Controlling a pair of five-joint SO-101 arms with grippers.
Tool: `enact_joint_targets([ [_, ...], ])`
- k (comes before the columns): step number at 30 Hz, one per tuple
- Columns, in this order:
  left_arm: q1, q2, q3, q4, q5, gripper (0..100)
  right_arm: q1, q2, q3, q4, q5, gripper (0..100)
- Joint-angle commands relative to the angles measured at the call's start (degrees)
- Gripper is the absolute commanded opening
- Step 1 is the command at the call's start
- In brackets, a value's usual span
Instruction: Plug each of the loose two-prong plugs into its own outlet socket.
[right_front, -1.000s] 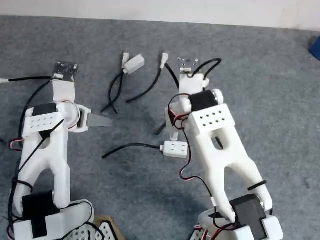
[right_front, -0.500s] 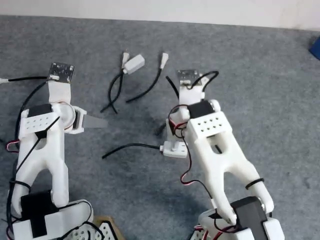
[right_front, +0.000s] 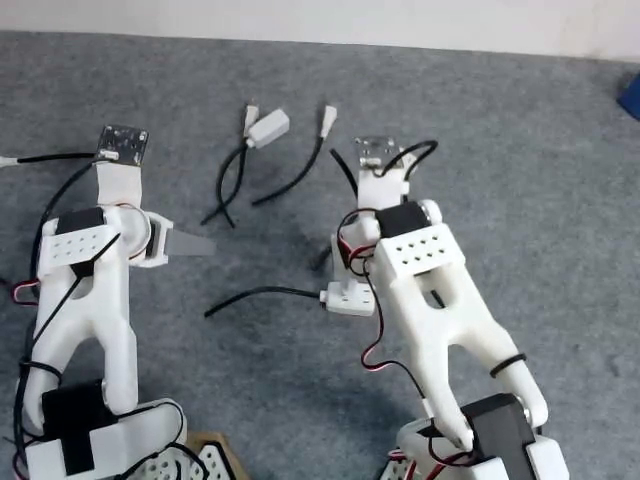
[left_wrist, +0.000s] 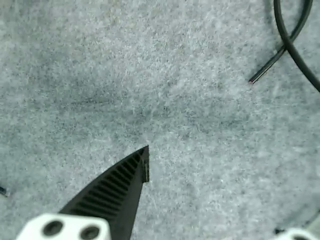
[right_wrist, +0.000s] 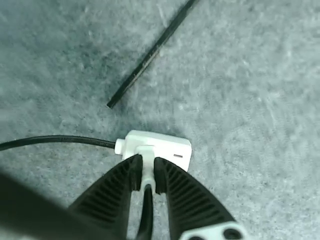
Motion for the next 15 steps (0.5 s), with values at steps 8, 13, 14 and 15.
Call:
enact_joint_targets([
  [8,-0.4,-0.13,-0.48,-0.62,-0.53,52,1.1,3.82,-0.92,-1.36,1.58,0.8],
  [13,-0.4,-0.13,-0.66,-0.62,-0.53,52,1.8,3.82,-1.8,0.57,1.67,0.8],
  [14,-0.4,-0.13,-0.66,-0.62,-0.53,52,2.24,3.82,-2.59,1.36,1.76,0.8],
  [15,-0.4,-0.13,-0.66,-0.62,-0.53,52,2.77,3.82,-3.56,2.15,2.02,0.8],
])
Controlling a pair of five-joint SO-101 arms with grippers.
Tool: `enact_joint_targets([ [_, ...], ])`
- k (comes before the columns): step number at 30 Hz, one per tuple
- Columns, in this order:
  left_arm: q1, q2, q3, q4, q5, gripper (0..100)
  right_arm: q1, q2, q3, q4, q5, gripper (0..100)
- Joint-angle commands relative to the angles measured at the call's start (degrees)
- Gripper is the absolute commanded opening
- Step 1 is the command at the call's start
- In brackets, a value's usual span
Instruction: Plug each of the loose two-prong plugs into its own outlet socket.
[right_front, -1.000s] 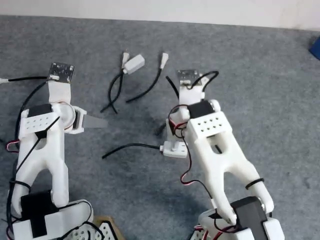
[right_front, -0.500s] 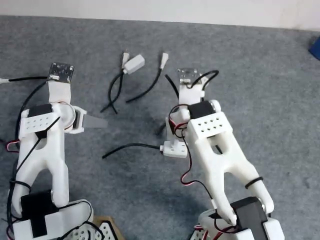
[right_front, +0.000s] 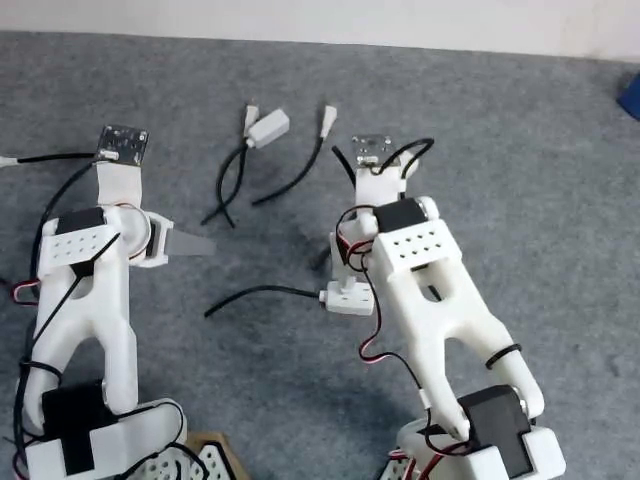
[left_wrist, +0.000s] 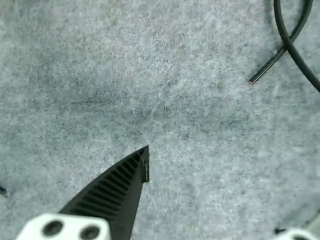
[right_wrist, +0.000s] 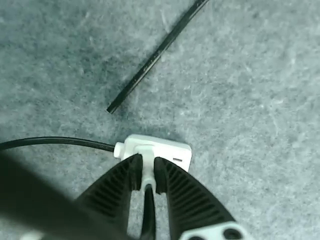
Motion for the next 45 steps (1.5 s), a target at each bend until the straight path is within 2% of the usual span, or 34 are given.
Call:
enact_joint_targets([
  [1,-0.4,-0.13,-0.66,-0.62,-0.53,52,2.42,0.31,-3.65,3.12,1.76,0.8],
  [5,-0.13,-0.13,-0.57,-0.62,-0.53,52,2.86,0.31,-7.34,6.73,2.37,0.8],
  [11,-0.13,-0.13,-0.57,-0.62,-0.53,52,2.86,0.4,-7.78,6.64,2.37,0.8],
  [22,-0.4,-0.04,-0.75,-0.7,-0.53,52,-2.42,0.4,-8.22,6.81,0.26,0.8],
  [45,-0.4,-0.04,-0.48,-0.7,-0.53,52,0.13,0.92,-8.22,4.09,0.44,0.8],
])
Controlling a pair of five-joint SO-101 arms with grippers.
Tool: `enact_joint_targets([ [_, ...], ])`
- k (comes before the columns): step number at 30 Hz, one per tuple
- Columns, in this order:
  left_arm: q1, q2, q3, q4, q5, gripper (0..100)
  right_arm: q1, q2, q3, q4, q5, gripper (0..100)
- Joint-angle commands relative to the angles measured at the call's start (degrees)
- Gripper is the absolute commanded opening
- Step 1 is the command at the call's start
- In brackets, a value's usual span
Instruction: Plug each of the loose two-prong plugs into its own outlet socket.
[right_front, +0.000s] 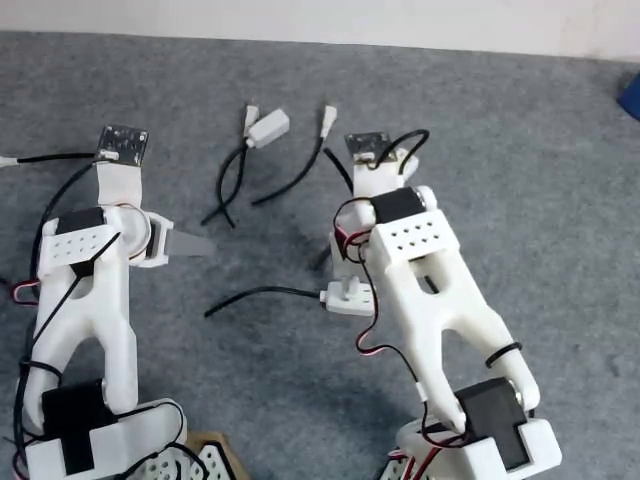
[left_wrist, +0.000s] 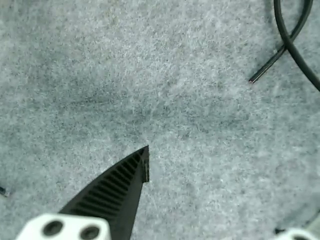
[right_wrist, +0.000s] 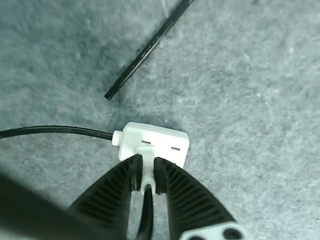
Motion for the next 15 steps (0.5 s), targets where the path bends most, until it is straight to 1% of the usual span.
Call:
enact_joint_targets([
  [1,-0.4,-0.22,-0.48,-0.7,-0.53,52,1.01,-0.31,-3.21,-1.63,-0.53,0.8],
  [15,-0.4,-0.22,-0.4,-0.7,-0.53,52,1.01,-0.31,-2.68,-1.71,-0.44,0.8],
])
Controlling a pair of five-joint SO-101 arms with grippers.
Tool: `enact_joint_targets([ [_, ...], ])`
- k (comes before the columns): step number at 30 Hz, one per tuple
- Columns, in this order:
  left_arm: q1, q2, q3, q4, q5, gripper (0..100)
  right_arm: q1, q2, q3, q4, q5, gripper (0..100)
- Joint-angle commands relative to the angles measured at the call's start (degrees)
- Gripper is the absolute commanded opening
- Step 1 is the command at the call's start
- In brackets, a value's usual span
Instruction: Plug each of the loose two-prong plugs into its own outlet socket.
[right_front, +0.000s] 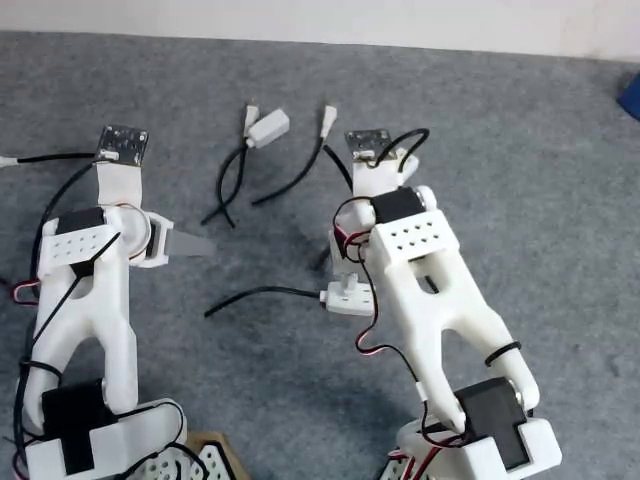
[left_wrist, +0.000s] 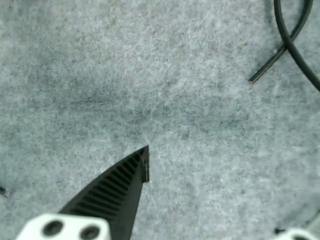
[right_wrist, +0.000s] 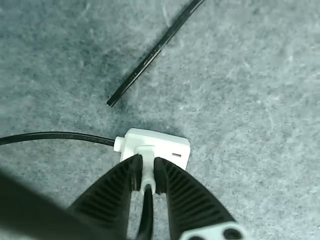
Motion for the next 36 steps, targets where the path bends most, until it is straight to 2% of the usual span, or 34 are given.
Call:
enact_joint_targets([
  [1,-0.48,-0.22,-0.4,-0.7,-0.53,52,1.01,-0.31,-2.68,-0.57,-0.44,0.8],
  [20,-0.48,-0.22,-0.48,-0.7,-0.53,52,0.84,2.86,-0.13,-2.07,-0.35,0.8],
  [28,-0.48,-0.22,-0.48,-0.7,-0.53,52,-2.07,2.86,7.34,-6.02,-0.7,0.8],
  [36,-0.48,-0.22,-0.4,-0.62,-0.53,52,-4.0,3.03,8.75,-7.08,-0.7,0.8],
])
